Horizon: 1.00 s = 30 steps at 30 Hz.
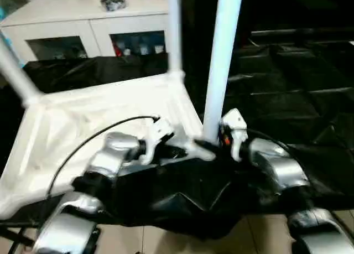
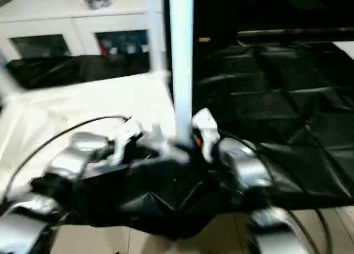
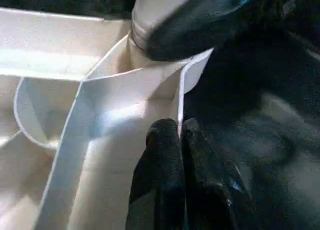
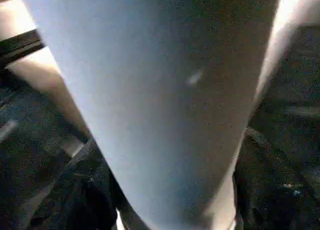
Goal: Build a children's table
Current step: Rotate leg to tighten
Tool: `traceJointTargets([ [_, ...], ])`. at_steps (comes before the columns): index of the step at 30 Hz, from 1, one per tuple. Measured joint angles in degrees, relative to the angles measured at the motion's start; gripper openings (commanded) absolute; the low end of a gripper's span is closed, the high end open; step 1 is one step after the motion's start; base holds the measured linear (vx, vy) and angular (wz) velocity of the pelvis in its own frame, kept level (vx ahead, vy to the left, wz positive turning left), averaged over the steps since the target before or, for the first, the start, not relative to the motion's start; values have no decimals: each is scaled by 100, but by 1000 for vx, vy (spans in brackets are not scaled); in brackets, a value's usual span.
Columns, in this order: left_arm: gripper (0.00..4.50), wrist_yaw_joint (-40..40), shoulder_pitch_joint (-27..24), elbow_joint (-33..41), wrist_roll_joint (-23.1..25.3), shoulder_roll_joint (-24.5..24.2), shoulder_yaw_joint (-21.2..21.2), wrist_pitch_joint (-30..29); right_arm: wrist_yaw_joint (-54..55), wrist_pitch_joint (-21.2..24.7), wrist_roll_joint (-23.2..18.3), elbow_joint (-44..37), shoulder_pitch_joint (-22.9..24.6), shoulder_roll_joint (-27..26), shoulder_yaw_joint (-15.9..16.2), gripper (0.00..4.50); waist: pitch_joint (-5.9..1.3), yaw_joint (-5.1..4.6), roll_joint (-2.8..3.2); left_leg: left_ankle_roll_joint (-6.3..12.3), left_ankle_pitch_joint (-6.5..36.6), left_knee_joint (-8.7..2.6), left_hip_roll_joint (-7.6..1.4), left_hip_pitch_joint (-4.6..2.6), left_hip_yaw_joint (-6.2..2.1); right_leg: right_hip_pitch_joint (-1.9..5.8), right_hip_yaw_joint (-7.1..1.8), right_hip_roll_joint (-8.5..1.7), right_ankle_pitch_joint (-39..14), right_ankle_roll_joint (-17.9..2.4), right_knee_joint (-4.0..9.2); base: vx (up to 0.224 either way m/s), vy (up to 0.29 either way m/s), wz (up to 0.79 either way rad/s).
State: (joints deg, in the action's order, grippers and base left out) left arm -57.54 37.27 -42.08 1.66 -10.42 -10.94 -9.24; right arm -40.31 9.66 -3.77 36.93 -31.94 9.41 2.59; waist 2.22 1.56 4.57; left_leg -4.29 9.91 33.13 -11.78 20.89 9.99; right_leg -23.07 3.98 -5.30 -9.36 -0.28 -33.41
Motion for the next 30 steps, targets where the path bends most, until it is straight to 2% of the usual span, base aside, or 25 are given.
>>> traceJointTargets([
  [5,0,735,48,-75,35,381,139,-125,1335,-163,103,446,-281,-431,-258,261,-7,-41,14,-2,2,-16,0,7,-2,-4,4,0,13,-22,4,0,0,0],
  [7,0,861,50,-74,39,438,161,-152,1481,-312,120,610,-347,-498,-324,261,-16,-38,37,-1,3,-27,1,11,-2,-4,8,0,11,-18,11,0,0,0],
  [8,0,866,50,-73,38,439,161,-152,1480,-356,114,628,-347,-500,-330,296,-17,-31,38,-1,3,-33,0,13,-2,-3,11,1,10,-17,14,0,0,0],
  [10,0,861,50,-73,40,439,156,-139,1433,-378,99,641,-348,-503,-355,331,-17,-28,40,-1,3,-36,0,15,-2,-3,12,1,10,-17,17,0,0,0],
  [13,0,830,50,-68,44,430,151,-127,1281,-401,112,640,-347,-477,-340,340,-17,-30,40,0,2,-36,0,15,-2,-3,12,1,11,-18,19,0,0,0],
  [17,0,453,30,-9,37,327,101,-85,623,-493,146,637,-330,-234,-197,340,-16,1,41,1,3,-36,-2,15,-2,-8,17,1,11,-19,26,0,0,0],
  [19,0,66,-66,145,6,180,33,-49,-56,-699,167,438,-155,63,39,340,-15,35,41,7,6,-36,-5,19,0,-11,21,1,9,-18,28,0,0,0],
  [22,0,-357,-113,191,-82,20,-33,-18,-784,-788,148,195,16,313,207,340,-13,71,42,15,2,-35,-5,19,2,-11,23,1,9,-18,27,0,0,0],
  [26,0,-808,-145,251,-125,-139,-133,26,-1566,-625,-27,-170,206,609,358,340,-10,126,46,9,5,-24,-4,18,0,-5,20,-1,12,-23,25,0,0,0],
  [30,0,-1435,-184,304,-198,-333,-263,57,-2539,-281,-266,-598,382,956,544,309,-9,198,50,10,5,-20,-4,18,0,-3,16,-1,13,-24,24,0,0,0],
])
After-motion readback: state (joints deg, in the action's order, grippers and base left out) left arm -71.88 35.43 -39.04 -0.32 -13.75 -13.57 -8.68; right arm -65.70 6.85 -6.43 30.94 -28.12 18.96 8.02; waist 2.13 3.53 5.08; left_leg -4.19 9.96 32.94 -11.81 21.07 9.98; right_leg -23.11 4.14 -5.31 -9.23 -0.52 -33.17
